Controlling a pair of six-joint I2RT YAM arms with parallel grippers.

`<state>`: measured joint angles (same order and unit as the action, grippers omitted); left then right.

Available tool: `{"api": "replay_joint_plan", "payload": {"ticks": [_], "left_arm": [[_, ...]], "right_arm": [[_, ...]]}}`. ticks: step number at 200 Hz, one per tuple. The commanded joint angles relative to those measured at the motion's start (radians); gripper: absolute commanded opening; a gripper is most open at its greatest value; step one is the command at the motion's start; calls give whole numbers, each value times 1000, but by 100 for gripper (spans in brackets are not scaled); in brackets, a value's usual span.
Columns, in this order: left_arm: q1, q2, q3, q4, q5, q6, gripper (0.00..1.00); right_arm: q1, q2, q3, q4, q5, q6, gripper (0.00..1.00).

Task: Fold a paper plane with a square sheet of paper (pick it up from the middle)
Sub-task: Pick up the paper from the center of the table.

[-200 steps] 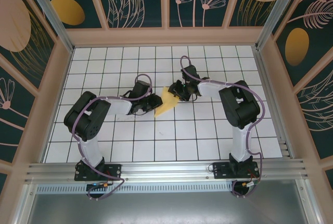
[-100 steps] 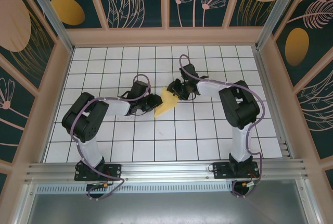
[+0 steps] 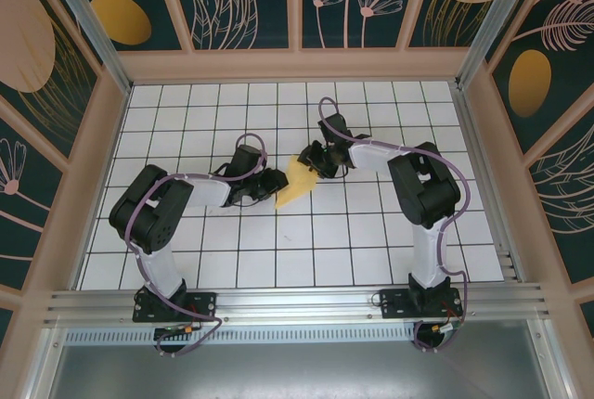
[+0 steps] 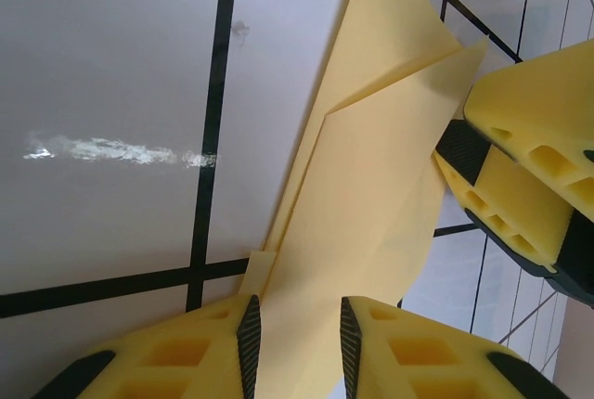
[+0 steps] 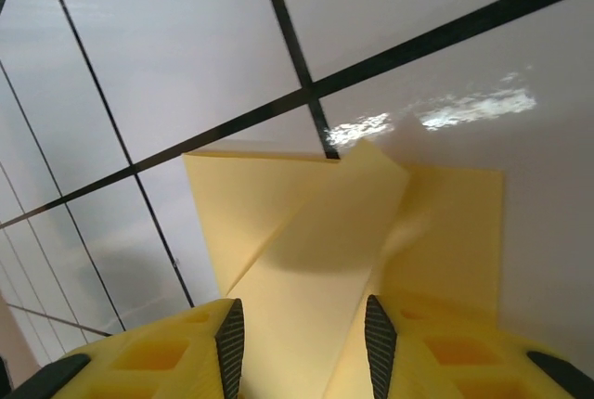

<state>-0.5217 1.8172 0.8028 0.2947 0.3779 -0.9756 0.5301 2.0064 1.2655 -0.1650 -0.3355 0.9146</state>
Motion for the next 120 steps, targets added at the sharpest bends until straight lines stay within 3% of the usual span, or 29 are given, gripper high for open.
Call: {"api": "replay_joint_plan", "payload": {"ticks": [1, 27, 120], "left_arm": [[10, -15, -10, 13, 2, -11, 31], [11, -15, -8, 13, 5, -11, 31], [13, -19, -10, 14, 9, -9, 31]], "right_arm": [[1, -11, 18, -37, 37, 28, 41], [2, -19, 14, -43, 58, 35, 41], [4, 36, 26, 21, -43, 24, 40]]}}
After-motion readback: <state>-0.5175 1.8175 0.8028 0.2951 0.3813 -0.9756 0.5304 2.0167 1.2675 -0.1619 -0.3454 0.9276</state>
